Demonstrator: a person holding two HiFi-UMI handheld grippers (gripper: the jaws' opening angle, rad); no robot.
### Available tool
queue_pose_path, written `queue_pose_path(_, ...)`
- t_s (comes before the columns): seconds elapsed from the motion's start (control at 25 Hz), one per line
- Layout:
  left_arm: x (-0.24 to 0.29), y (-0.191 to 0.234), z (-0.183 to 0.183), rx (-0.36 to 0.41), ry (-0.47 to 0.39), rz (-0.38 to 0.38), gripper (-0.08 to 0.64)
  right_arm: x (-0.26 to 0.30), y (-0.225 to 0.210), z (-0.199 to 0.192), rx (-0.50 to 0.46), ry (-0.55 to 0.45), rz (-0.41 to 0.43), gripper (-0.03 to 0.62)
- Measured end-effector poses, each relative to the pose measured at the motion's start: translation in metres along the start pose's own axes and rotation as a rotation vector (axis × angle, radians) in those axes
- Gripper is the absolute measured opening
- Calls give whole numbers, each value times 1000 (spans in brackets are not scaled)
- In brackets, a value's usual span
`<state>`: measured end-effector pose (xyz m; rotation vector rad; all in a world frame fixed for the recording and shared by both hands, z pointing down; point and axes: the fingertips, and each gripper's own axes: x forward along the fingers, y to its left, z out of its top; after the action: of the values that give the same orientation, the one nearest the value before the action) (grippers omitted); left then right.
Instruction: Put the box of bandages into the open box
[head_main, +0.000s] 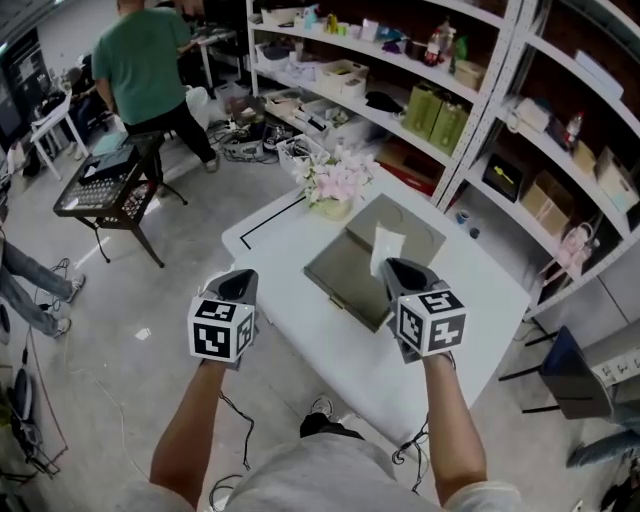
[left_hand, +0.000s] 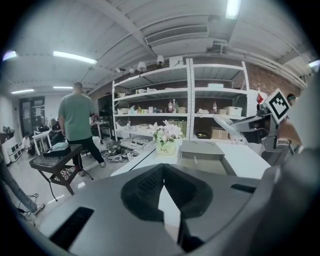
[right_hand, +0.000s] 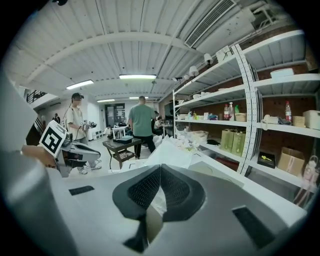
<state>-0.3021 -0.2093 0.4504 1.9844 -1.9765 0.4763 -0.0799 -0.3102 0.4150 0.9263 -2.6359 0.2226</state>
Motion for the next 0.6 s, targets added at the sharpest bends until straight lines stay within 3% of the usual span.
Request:
queue_pose_path(0.36, 50, 11, -1, -14, 43, -9, 5, 47, -21, -21, 34, 71, 28, 6)
queue_pose_path(0.6, 70, 11, 9, 20, 74, -9, 5, 68, -31, -39, 73, 108, 47, 6)
